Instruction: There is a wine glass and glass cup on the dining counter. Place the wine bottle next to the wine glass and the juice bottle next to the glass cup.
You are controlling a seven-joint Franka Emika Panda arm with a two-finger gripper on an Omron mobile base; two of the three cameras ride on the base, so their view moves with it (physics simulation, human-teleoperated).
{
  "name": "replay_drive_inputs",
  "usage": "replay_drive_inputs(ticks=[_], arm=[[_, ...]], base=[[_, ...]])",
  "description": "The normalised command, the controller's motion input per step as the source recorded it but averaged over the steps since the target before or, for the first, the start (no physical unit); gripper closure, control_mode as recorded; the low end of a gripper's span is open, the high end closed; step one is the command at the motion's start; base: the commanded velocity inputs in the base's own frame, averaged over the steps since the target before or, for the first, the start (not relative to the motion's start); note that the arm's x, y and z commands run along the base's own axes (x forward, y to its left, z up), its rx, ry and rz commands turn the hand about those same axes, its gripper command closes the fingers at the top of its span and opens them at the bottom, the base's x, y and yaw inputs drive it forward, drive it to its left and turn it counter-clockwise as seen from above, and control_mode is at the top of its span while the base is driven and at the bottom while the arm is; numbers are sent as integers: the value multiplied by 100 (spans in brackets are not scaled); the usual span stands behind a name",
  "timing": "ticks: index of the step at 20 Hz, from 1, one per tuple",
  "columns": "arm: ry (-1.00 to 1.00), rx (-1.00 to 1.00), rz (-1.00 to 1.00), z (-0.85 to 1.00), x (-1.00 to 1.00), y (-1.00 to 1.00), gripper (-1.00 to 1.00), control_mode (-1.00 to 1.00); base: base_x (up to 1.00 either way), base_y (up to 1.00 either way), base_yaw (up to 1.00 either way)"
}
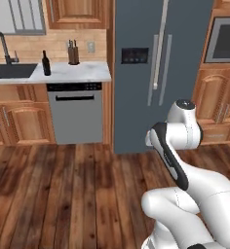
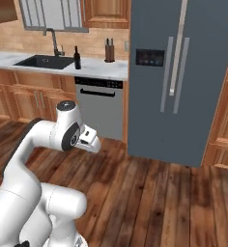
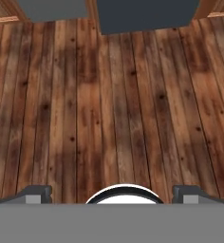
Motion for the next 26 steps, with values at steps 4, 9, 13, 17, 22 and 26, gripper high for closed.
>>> replay_drive_inputs(ticks=[4,9,13,17,22,26], arm=[[0,0,0,0,0,0,-100,100],[0,0,0,0,0,0,-100,100],[0,0,0,0,0,0,-100,100],[0,0,0,0,0,0,-100,100],[0,0,0,0,0,0,-100,100],[0,0,0,0,0,0,-100,100]], base=[[94,-9,11],[93,10,6],[94,15,1],[83,35,0],[57,66,-5],[53,69,-5]])
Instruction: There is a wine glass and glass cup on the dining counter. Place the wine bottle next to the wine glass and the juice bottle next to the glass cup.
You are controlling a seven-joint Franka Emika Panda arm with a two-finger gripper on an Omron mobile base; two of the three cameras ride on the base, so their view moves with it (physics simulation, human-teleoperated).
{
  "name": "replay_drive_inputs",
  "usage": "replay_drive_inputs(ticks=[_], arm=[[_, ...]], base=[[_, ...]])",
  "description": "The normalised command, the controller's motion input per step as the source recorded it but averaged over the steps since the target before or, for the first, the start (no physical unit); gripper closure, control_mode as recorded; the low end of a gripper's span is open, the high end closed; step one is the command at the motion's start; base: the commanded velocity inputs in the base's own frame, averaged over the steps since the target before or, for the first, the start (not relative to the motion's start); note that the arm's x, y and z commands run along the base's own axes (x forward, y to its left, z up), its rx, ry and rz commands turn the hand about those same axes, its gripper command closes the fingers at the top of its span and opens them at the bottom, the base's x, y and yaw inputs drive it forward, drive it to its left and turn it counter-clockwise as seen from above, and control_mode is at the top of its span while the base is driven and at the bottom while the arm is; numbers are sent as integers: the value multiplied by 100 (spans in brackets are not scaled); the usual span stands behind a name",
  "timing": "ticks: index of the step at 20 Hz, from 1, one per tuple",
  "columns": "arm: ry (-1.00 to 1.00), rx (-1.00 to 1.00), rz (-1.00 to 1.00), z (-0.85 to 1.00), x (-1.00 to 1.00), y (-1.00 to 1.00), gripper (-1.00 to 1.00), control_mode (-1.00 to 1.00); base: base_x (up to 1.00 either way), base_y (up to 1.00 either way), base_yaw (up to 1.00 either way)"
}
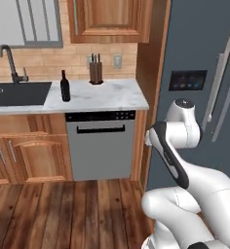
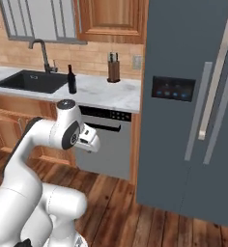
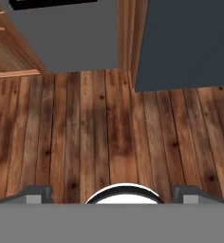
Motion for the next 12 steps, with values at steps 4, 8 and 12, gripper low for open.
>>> replay_drive_inputs(ticks=[4,8,12], arm=[[0,0,0,0,0,0,-100,100],[0,0,0,0,0,0,-100,100],[0,0,0,0,0,0,-100,100]], base=[[65,56,-7],[80,37,-4],[89,22,0]])
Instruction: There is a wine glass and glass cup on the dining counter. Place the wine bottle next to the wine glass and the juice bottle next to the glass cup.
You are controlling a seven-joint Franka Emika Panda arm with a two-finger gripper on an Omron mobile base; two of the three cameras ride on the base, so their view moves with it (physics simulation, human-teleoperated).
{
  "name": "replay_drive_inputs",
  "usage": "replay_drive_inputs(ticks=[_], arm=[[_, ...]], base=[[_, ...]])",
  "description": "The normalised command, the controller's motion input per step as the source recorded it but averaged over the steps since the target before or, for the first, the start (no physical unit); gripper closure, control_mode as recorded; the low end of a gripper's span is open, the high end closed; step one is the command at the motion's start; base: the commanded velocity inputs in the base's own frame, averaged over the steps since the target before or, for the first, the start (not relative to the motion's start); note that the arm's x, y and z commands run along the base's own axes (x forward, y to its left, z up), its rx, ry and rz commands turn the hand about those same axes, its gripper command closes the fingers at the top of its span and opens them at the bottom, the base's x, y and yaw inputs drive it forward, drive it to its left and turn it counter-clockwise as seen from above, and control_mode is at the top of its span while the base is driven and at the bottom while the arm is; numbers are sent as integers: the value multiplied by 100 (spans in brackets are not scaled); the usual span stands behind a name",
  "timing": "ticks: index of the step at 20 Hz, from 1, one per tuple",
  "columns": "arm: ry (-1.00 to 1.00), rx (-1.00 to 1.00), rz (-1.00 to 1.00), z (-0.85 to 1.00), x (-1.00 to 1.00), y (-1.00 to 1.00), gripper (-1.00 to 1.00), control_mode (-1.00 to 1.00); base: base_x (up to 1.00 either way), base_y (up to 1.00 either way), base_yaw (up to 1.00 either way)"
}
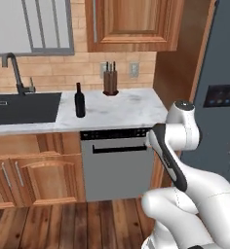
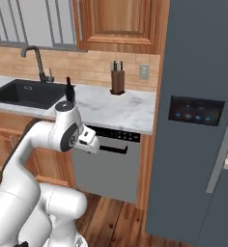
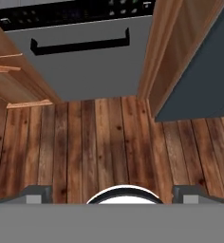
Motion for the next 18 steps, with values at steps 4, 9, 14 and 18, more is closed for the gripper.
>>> replay_drive_inputs(ticks=[4,9,14,18], arm=[[0,0,0,0,0,0,-100,100],[0,0,0,0,0,0,-100,100],[0,0,0,0,0,0,-100,100],[0,0,0,0,0,0,-100,100]], base=[[55,21,3],[34,29,6],[59,33,3],[73,34,4]])
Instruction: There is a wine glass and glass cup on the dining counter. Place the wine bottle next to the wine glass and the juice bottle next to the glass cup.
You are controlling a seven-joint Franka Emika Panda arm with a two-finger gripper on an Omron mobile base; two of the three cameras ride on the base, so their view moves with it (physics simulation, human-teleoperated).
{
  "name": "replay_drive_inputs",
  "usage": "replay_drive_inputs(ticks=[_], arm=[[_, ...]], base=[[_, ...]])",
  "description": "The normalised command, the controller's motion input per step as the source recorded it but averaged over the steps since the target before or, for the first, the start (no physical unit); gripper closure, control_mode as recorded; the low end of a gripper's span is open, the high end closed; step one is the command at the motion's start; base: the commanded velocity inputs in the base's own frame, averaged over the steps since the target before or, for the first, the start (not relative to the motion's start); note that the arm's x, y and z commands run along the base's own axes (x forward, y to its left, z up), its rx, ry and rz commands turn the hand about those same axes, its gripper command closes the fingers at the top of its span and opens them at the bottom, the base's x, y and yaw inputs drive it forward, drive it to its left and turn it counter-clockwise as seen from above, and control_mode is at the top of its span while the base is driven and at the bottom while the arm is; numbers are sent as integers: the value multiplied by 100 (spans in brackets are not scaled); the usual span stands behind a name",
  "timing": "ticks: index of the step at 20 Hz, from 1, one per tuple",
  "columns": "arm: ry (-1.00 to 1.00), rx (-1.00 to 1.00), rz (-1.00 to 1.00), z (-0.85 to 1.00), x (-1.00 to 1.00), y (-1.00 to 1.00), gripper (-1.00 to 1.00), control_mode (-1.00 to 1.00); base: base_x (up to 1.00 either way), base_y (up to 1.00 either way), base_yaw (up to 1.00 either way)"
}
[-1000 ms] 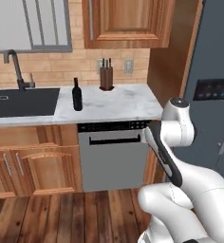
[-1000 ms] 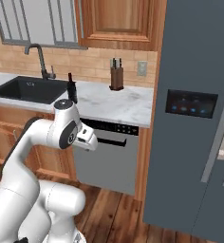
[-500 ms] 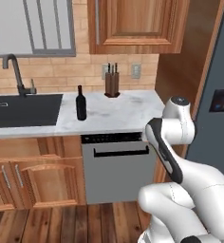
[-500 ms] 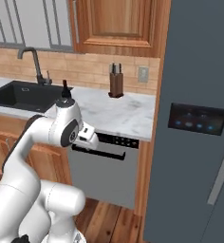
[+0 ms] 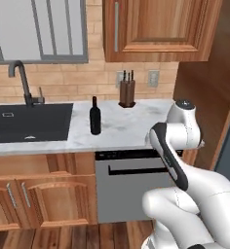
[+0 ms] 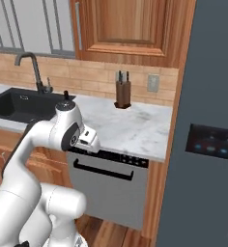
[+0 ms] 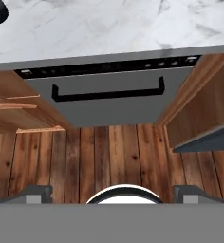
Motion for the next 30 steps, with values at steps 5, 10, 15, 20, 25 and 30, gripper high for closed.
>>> replay_drive_inputs(ticks=[5,10,15,20,25,30], arm=[[0,0,0,0,0,0,-100,100],[0,0,0,0,0,0,-100,100],[0,0,0,0,0,0,-100,100],[0,0,0,0,0,0,-100,100],[0,0,0,0,0,0,-100,100],[0,0,0,0,0,0,-100,100]], base=[[62,39,0],[59,31,0],[53,14,0],[55,19,-3],[47,14,-4],[24,9,-7]])
